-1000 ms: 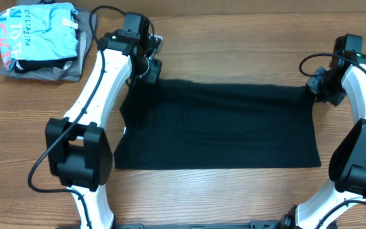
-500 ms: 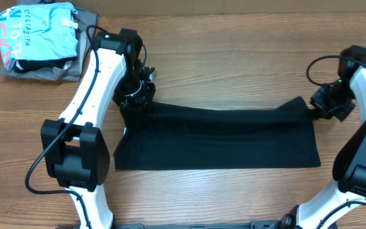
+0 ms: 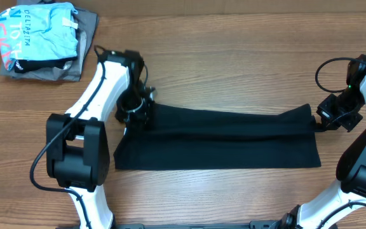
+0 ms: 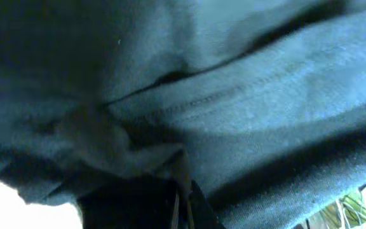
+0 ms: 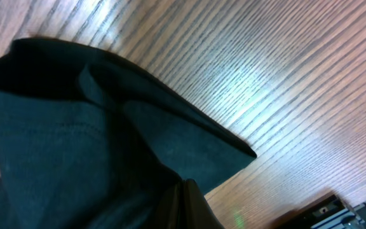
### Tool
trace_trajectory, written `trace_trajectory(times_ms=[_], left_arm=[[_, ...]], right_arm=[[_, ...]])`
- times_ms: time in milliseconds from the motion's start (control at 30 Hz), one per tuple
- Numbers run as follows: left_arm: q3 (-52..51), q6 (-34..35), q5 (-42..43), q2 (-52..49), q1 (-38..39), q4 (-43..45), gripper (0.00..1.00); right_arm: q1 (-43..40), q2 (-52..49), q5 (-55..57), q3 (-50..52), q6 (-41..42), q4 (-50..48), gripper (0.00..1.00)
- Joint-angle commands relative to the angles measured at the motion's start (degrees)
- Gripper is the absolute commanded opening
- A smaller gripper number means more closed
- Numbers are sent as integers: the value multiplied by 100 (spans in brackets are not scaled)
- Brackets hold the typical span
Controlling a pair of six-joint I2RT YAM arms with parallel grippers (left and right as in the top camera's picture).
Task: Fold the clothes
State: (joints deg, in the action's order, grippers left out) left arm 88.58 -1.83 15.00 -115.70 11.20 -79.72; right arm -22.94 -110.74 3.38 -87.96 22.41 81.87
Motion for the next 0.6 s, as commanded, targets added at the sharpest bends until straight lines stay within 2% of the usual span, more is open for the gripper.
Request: trace_trajectory(times_ms=[0, 233, 267, 300, 367, 467, 567], left_arm=[[-409, 116, 28, 105, -33, 109, 5], [-966, 118, 24, 105, -35, 157, 9], [-1056, 118, 24, 105, -35, 160, 12], [-1139, 118, 13, 105, -37, 162, 18], [-1235, 118, 2, 105, -37, 168, 49], [-1226, 118, -17, 107, -39, 177, 55], [-1088, 168, -20, 107, -48, 166, 59]], right_arm=[[-44, 155, 173, -109, -31, 7, 4], [-44, 144, 173, 11, -31, 144, 4], [-44, 144, 173, 44, -31, 166, 8], [-44, 144, 173, 66, -31, 190, 18], [-44, 144, 173, 103, -33, 214, 49], [-44, 144, 201, 103, -35, 223, 59], [-44, 144, 260, 101, -35, 203, 63]])
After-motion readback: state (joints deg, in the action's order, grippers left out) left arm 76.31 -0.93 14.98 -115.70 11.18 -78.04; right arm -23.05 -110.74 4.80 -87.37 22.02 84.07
